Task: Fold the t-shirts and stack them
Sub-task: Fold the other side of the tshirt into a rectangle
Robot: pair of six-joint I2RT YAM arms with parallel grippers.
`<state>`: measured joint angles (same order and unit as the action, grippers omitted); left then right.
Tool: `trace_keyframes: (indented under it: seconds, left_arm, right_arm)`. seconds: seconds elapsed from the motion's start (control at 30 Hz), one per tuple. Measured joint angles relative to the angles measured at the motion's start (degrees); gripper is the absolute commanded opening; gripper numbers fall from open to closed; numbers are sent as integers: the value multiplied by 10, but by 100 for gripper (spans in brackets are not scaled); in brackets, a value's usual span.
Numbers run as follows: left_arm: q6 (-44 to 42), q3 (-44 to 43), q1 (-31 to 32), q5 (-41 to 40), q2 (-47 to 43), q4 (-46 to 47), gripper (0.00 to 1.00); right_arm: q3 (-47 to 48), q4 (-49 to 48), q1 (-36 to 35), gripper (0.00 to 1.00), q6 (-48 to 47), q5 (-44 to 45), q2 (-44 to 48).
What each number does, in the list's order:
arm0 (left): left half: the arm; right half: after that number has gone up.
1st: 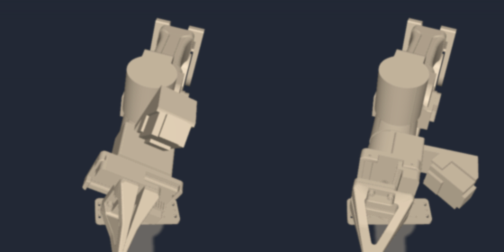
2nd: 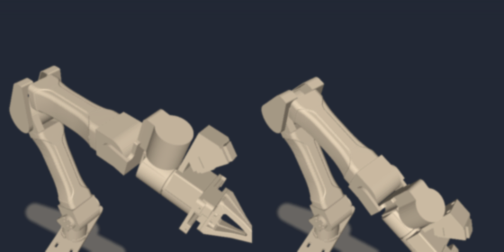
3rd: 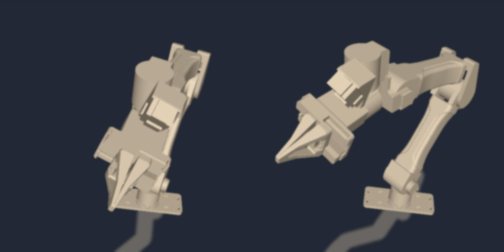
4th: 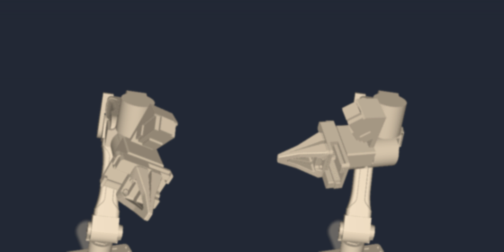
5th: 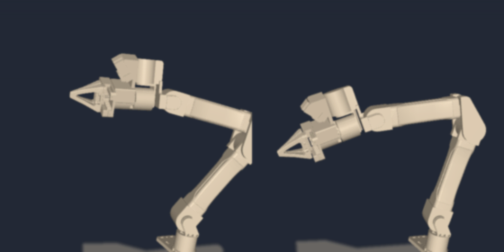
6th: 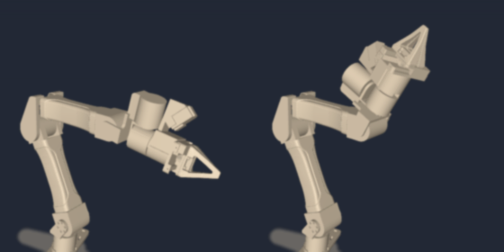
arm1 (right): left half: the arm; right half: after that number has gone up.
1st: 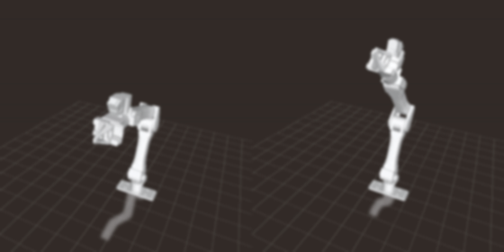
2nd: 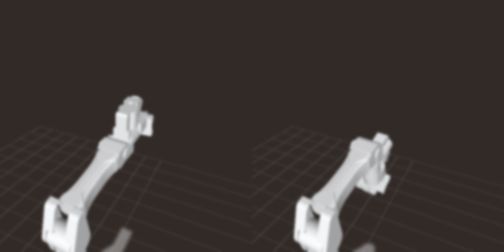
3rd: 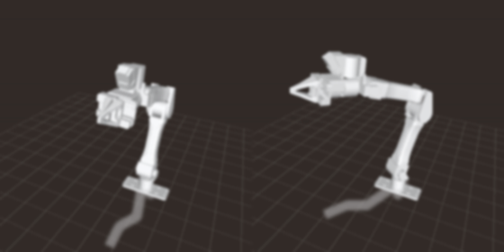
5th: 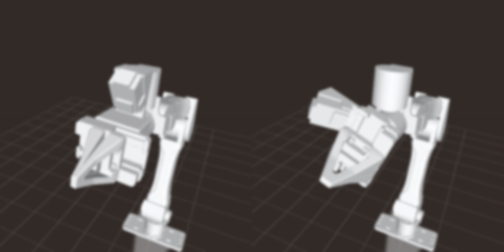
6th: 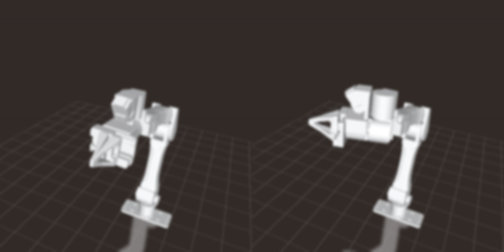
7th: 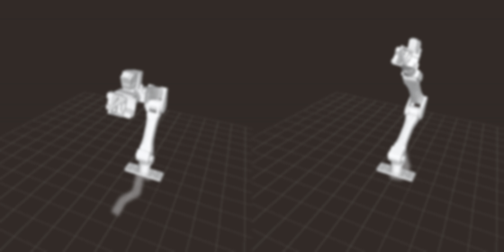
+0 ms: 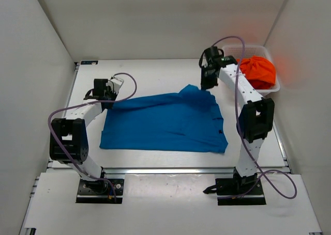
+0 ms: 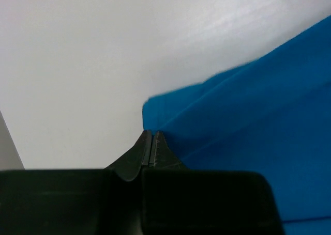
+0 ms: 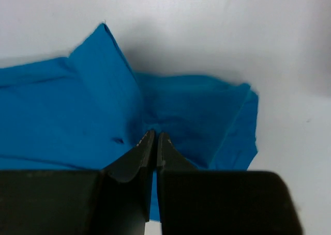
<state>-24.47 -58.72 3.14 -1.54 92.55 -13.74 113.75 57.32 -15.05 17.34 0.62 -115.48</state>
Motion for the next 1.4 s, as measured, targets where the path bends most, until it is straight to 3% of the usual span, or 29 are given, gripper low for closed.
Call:
trace_keyframes:
  seconds: [0.17,0.27,0.57,1.0,1.4]
  left_arm:
    - [-37,41,0,-10,-17,-13,0]
    - [-52,42,-6,-13,-28,-12,0]
    - [-116,85,-7,-29,-71,-5,0]
    - [-122,68,6,-35,-110,-68,0]
    - [-137,191,56,-71,-136,-50,0]
  right_arm:
    - [-279,-71,-22,0,1,-8,146]
    - [-384,-112,-27,0,6,-12,221]
    - [-484,-224,-29,0,11,-28,288]
    - [-598,-261,-12,0,13,-46,408]
    - [-674,-278,-25,0,11,-64,431]
